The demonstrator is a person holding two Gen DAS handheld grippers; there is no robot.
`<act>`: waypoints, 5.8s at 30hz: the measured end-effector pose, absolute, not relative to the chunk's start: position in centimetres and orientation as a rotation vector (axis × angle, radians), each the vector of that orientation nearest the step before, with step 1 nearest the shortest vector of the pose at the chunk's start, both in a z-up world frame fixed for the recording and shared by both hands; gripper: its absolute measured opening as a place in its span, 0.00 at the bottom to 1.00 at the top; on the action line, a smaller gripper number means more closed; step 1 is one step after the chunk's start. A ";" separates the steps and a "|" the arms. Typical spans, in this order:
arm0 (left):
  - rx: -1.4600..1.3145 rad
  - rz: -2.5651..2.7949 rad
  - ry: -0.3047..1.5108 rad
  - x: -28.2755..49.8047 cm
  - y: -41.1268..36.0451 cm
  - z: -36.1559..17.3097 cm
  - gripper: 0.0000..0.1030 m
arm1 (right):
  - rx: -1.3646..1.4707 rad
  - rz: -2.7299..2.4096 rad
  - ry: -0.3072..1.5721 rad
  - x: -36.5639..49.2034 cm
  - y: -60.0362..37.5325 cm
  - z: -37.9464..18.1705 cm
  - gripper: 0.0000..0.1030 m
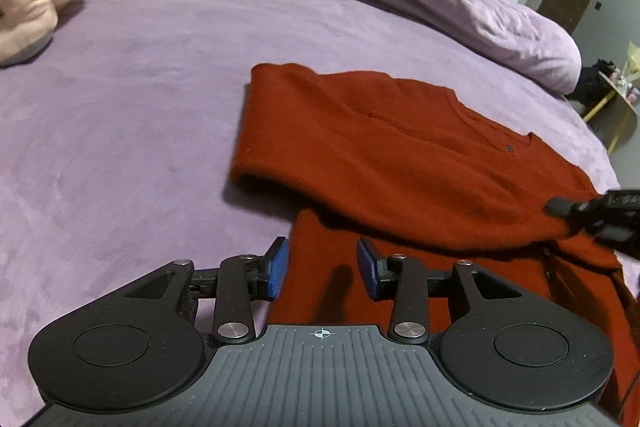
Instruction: Fold small clothes
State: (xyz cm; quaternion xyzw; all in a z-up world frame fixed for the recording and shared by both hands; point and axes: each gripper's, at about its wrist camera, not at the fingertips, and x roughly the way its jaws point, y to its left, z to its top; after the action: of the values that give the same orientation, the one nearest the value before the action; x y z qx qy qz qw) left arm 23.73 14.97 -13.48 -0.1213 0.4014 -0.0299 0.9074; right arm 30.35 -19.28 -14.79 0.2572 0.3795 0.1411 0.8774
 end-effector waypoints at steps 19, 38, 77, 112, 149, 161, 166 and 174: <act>-0.094 -0.074 0.854 29.4 10.0 -14.4 0.41 | 0.129 -0.199 0.646 27.9 -27.9 -14.6 0.04; -0.046 -0.094 0.880 31.6 6.6 -13.1 0.41 | 0.184 -0.281 0.670 27.6 -30.3 -15.4 0.03; 0.161 -0.156 0.956 25.2 6.9 -13.9 0.54 | 0.095 -0.322 0.759 23.1 -30.6 -16.7 0.24; -0.199 -0.264 0.991 10.6 15.4 -11.0 0.09 | 0.939 0.194 0.861 2.6 -33.2 -18.2 0.04; 0.110 -0.253 0.780 23.6 11.3 -13.2 0.17 | -0.031 0.001 0.666 14.2 -27.4 -14.9 0.08; 0.136 -0.311 0.861 25.5 10.1 -14.8 0.25 | -0.043 0.003 0.784 15.9 -27.5 -16.7 0.10; 0.034 -0.342 0.861 25.7 10.8 -13.2 0.07 | -0.018 0.048 0.735 15.3 -27.4 -14.8 0.05; 0.002 -0.262 0.579 29.4 11.3 -4.8 0.08 | 0.061 -0.046 0.491 20.7 -29.6 -8.7 0.05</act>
State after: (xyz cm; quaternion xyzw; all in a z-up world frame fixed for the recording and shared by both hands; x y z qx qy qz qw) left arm 29.36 11.26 -4.80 0.0008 0.2844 -0.1287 0.9500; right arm 20.70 -29.59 -8.66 0.0300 0.2430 -0.0226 0.9693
